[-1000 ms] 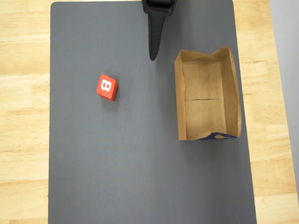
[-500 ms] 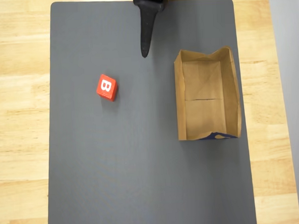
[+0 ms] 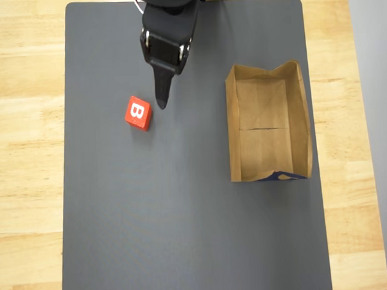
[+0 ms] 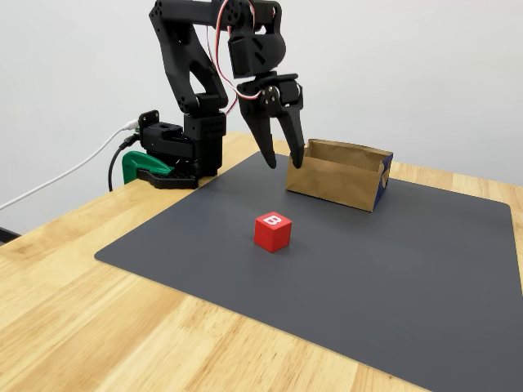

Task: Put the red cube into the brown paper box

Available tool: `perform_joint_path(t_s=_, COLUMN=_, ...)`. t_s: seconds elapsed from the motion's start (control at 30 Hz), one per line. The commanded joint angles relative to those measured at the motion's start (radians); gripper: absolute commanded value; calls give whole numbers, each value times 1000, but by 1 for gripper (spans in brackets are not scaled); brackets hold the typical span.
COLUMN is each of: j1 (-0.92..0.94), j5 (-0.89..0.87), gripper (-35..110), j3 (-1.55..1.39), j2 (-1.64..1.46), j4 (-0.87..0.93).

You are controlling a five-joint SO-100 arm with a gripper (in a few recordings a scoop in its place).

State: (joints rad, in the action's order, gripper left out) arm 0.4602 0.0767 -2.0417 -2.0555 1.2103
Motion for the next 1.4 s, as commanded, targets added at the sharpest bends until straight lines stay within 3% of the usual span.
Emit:
perform_joint_path(t_s=0.0, j1=26, j5=31, gripper=22, j3=43, j2=48, j4=-38)
perform_joint_path(t_s=0.47, j1=137, j5=218, gripper=25, j3=190, j2=321, j4=14)
perform_joint_path(t_s=1.23, j1=212, j5=295, gripper=25, j3=370, j2=565, j4=9)
perform_joint_path(t_s=1.37, j1=209, j5=385, gripper=25, j3=394, j2=592, j4=52)
